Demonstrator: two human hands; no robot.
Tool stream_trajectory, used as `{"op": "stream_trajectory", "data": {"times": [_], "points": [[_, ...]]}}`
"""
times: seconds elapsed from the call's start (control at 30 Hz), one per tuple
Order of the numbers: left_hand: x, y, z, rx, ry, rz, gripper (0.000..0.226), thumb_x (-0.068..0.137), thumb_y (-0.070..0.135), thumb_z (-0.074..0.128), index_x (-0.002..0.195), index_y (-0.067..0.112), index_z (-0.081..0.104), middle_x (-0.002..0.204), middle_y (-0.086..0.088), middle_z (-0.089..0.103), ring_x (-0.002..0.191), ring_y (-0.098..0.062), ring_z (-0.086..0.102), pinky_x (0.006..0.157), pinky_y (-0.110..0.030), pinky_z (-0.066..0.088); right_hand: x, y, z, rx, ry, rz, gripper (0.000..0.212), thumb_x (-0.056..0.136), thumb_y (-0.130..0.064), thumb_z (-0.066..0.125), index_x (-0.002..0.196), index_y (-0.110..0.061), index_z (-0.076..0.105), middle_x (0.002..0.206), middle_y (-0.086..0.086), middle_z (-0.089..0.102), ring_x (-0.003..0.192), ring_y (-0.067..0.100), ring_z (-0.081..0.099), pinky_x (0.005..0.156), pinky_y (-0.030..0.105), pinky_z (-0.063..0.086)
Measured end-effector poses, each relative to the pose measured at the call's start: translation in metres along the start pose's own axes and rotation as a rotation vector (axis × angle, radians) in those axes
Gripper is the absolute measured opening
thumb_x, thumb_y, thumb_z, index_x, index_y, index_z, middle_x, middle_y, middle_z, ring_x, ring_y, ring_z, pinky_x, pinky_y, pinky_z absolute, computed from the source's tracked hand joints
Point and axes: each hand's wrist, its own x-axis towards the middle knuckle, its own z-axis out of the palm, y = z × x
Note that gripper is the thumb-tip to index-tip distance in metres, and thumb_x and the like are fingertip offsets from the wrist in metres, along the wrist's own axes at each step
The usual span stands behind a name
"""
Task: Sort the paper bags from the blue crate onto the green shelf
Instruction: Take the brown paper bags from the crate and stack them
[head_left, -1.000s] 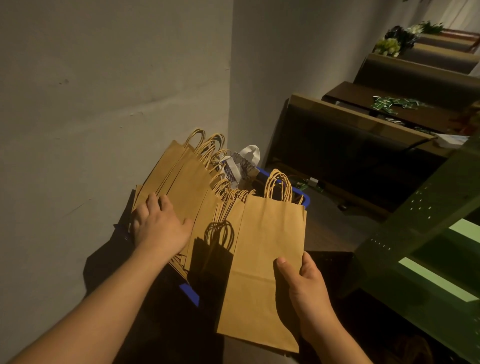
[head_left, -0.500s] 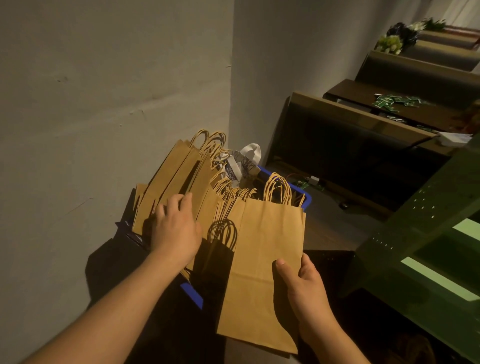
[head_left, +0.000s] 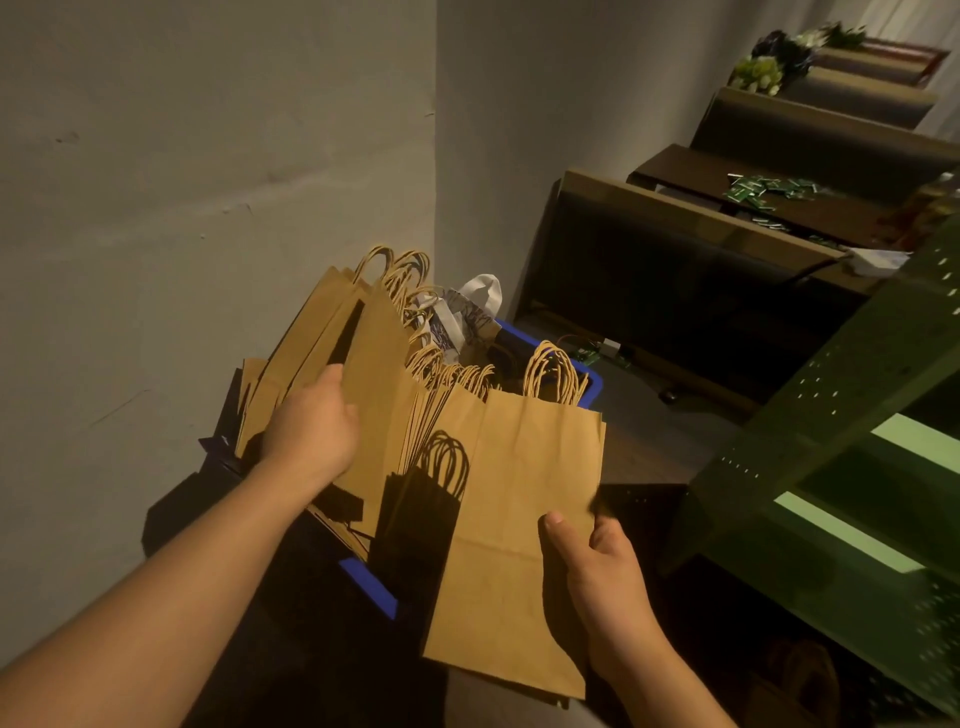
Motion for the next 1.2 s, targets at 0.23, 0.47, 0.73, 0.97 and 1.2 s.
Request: {"op": "stream_trajectory", "data": {"times": [0.23, 0.47, 0.73, 0.97, 1.2], "points": [[-0.021, 0.013, -0.013, -0.444, -0.064, 0.015, 0.048, 0.103, 0.024, 0.058, 0.148, 0.028, 0.043, 0.122, 0.012, 0.062, 0.098, -0.012, 0.063, 0.075, -0.029, 0.052, 0.004, 0.000, -0.005, 0.139, -0.017, 0.019, 0.026, 0.095, -0.029, 0.068, 0.116, -0.019, 0.057, 0.111, 0.005, 0.074, 0.099, 0.024, 0.073, 0.084, 0.039, 0.057], [-0.065, 0.028, 0.008, -0.788, -0.314, -0.139, 0.044, 0.101, 0.023, 0.058, 0.142, 0.032, 0.045, 0.124, 0.007, 0.066, 0.111, -0.017, 0.065, 0.094, -0.048, 0.057, 0.002, -0.017, -0.009, 0.282, -0.091, -0.093, 0.027, 0.098, -0.026, 0.061, 0.125, -0.024, 0.058, 0.110, -0.002, 0.078, 0.101, 0.020, 0.075, 0.092, 0.046, 0.056], [-0.102, 0.046, 0.023, -1.032, -0.518, -0.217, 0.057, 0.103, 0.012, 0.047, 0.155, 0.032, 0.033, 0.134, 0.007, 0.059, 0.128, -0.017, 0.054, 0.112, -0.050, 0.044, -0.004, -0.023, -0.010, 0.217, -0.131, -0.162, 0.023, 0.101, -0.022, 0.058, 0.123, -0.030, 0.058, 0.112, -0.006, 0.076, 0.103, 0.015, 0.074, 0.091, 0.039, 0.055], [-0.114, 0.058, 0.020, -1.051, -0.521, -0.132, 0.076, 0.096, 0.063, 0.050, 0.161, 0.037, 0.021, 0.160, 0.008, 0.038, 0.135, -0.008, 0.038, 0.112, -0.035, 0.030, -0.009, -0.015, -0.011, 0.132, -0.124, -0.163, 0.027, 0.099, -0.029, 0.061, 0.125, -0.032, 0.054, 0.115, -0.008, 0.073, 0.101, 0.013, 0.074, 0.088, 0.037, 0.057], [-0.120, 0.063, 0.028, -1.110, -0.657, -0.172, 0.087, 0.093, 0.049, 0.069, 0.161, 0.038, 0.015, 0.154, 0.007, 0.044, 0.130, -0.014, 0.054, 0.111, -0.045, 0.046, -0.009, -0.008, -0.011, 0.128, -0.095, -0.133, 0.043, 0.098, -0.027, 0.064, 0.131, -0.035, 0.038, 0.120, -0.004, 0.064, 0.105, 0.021, 0.071, 0.090, 0.043, 0.059]]}}
